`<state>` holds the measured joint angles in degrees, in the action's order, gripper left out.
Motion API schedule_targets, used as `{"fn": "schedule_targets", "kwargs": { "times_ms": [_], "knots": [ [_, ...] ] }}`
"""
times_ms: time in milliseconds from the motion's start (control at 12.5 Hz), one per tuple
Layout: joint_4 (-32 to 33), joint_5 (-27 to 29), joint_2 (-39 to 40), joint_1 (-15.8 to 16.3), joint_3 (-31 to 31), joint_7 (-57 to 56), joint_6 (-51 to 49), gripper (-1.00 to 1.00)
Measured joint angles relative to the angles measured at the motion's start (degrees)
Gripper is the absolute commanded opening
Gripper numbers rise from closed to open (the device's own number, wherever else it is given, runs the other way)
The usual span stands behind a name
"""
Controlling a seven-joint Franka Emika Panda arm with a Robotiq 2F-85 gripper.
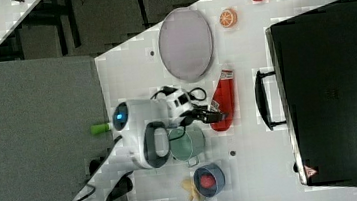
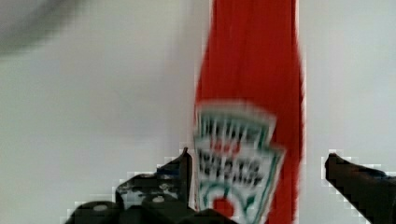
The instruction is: Pick ketchup from strainer and place it on the table
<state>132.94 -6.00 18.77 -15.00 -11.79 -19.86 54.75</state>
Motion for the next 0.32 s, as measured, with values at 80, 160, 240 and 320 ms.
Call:
{"fn": "schedule_targets", "kwargs": {
  "times_ms": [80, 160, 240, 320],
  "knots": [
    [-0.4, 0.0, -3.2, 0.0, 0.0, 0.0, -1.1, 1.00],
    [-2.2, 0.4, -6.3, 0.2, 0.1, 0.0, -3.4, 1.00],
    [-5.0, 0.9, -9.3, 0.3, 0.0, 0.0, -6.9, 1.00],
    [-8.5, 1.0, -12.2, 0.3, -0.4, 0.2, -12.1, 1.00]
  ]
}}
